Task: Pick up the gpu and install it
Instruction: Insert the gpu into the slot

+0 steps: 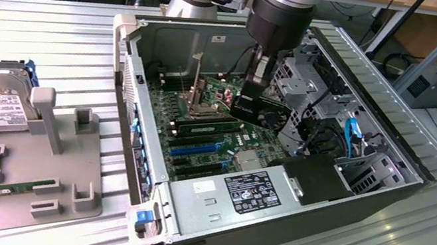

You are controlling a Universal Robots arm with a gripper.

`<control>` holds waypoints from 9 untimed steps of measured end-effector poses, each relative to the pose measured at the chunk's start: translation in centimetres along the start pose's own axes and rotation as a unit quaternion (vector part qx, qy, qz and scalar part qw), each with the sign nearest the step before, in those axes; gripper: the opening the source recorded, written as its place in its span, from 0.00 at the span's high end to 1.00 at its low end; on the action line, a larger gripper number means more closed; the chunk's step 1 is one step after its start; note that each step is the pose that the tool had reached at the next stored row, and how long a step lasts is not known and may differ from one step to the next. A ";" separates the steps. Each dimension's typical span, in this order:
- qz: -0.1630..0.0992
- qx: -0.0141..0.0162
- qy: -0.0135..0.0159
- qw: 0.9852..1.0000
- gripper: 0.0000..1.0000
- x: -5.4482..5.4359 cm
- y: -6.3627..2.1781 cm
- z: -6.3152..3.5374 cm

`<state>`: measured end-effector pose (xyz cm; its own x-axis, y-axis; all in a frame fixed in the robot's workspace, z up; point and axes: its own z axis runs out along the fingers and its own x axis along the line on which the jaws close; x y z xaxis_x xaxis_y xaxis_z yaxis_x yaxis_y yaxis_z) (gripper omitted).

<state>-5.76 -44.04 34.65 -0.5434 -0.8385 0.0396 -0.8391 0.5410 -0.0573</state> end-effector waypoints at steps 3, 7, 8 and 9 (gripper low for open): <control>-0.006 0.000 0.000 1.000 0.74 0.0 0.00 0.00; -0.015 0.001 -0.001 1.000 0.74 0.0 0.00 0.00; -0.018 0.001 -0.001 1.000 0.74 0.0 0.00 0.00; -0.021 0.001 -0.001 1.000 0.74 0.0 0.00 0.00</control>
<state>-5.76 -44.04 34.65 -0.5073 -0.8609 0.0396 -0.8613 0.5049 -0.0573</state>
